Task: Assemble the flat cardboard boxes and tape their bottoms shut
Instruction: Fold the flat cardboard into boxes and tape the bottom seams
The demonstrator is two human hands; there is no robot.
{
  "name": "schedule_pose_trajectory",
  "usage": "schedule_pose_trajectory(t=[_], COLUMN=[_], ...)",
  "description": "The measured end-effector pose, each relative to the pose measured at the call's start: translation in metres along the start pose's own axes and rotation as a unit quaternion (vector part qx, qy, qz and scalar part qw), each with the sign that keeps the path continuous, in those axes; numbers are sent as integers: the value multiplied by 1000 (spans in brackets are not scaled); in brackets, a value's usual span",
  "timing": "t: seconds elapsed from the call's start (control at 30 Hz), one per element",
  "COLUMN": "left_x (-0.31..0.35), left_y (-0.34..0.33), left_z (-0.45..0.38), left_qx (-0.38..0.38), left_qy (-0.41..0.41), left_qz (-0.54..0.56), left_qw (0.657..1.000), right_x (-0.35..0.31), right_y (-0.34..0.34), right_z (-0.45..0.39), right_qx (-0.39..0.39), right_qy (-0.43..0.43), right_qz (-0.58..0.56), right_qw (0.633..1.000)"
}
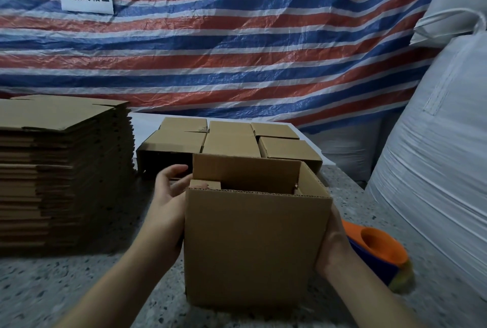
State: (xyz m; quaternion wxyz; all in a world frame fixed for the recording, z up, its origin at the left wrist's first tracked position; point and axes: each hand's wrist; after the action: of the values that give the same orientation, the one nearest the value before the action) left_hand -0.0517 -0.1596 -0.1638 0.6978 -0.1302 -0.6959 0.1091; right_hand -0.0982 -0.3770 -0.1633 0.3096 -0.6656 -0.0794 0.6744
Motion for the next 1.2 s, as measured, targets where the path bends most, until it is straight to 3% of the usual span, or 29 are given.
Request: schedule_pose_trajectory(t=[0.17, 0.53, 0.63, 0.7, 0.83, 0.93, 1.0, 1.1, 1.13, 1.2], left_x=[6, 8, 10, 9, 6, 6, 10, 20, 20, 20], left_y=[4, 9, 15, 18, 18, 16, 20, 16, 19, 23], left_z=[7, 3, 2, 5, 12, 2, -2, 4, 5, 6], left_qx=[-63, -97, -127, -154, -120, -92, -125, -194, -188, -155], left_qy=[-29, -30, 10, -12, -69, -42, -4, -12, -6, -35], left_qz=[-54, -140, -137, -137, -130, -154, -117, -123, -107, -202], left_qw=[996, 985, 982, 978, 982, 983, 985, 973, 976, 966], right_x=[4, -9, -9, -9, -12, -11, -11, -10, -10, -8], right_y=[5, -3, 3, 4, 0, 2, 3, 3, 3, 4], right_z=[-7, -6, -11, -11, -6, -8, -10, -11, -12, -14], right_qx=[-20, -40, -61, -86, -105, -92, -85, -78, -74, -75], right_qy=[17, -39, -28, -21, -15, -18, -20, -18, -17, -14], right_qz=[11, 88, 118, 118, 97, 92, 86, 86, 86, 86], right_qw=[1000, 995, 991, 989, 990, 991, 992, 993, 993, 993])
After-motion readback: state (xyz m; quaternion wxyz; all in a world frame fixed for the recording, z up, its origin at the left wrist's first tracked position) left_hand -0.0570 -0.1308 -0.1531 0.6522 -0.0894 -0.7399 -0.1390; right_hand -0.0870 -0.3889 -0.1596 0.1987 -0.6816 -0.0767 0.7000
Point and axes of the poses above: each hand's wrist, its own z-axis away from the middle knuckle, its own y-axis out of the back of the hand, x = y × z, and after that the axes turned 6 degrees about y, right-handed
